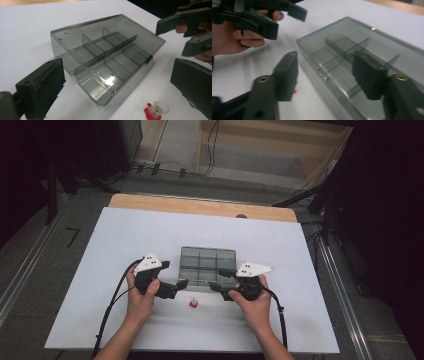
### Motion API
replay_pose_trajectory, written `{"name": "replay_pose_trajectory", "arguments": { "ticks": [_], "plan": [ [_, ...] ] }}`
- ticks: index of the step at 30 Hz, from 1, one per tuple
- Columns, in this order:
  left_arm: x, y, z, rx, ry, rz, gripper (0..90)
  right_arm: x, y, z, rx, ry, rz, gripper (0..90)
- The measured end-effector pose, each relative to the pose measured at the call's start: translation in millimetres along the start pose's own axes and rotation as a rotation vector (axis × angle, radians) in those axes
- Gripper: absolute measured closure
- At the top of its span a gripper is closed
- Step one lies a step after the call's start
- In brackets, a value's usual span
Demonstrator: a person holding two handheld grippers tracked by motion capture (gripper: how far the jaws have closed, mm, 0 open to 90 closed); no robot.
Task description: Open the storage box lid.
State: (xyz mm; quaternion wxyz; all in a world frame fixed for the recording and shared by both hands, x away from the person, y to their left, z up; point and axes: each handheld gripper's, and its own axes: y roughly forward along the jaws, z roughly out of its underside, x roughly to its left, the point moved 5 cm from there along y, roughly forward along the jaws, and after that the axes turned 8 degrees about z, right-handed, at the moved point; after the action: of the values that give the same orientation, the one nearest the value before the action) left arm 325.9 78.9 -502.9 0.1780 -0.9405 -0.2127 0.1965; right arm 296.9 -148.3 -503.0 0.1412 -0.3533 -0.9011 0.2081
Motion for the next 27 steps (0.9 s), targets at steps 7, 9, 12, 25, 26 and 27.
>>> {"name": "replay_pose_trajectory", "arguments": {
  "ticks": [7, 9, 12, 25, 26, 27],
  "plan": [
    [0.9, -3.4, 0.8, -0.007, -0.001, -0.004, 0.0, 7.8, 6.1, 5.1, 0.017, 0.005, -0.004, 74.0],
    [2.2, -4.1, 1.4, -0.007, -0.007, -0.006, 0.0, 10.3, 10.2, 10.6, 0.054, -0.012, -0.008, 84.6],
    [3.3, -4.8, 1.5, -0.010, -0.012, -0.011, 0.0, 11.0, 14.3, 16.2, 0.096, -0.038, 0.007, 87.8],
    [3.6, -3.3, 2.7, 0.000, -0.021, -0.012, 0.0, 6.5, 31.7, 36.6, 0.206, -0.008, 0.055, 87.9],
    [3.6, -3.3, 2.7, 0.000, -0.021, -0.012, 0.0, 6.5, 31.7, 36.6, 0.206, -0.008, 0.055, 87.9],
    [3.8, -3.3, 3.0, 0.004, -0.021, -0.012, 0.0, 6.2, 33.1, 37.3, 0.207, -0.001, 0.059, 87.9]
  ]
}}
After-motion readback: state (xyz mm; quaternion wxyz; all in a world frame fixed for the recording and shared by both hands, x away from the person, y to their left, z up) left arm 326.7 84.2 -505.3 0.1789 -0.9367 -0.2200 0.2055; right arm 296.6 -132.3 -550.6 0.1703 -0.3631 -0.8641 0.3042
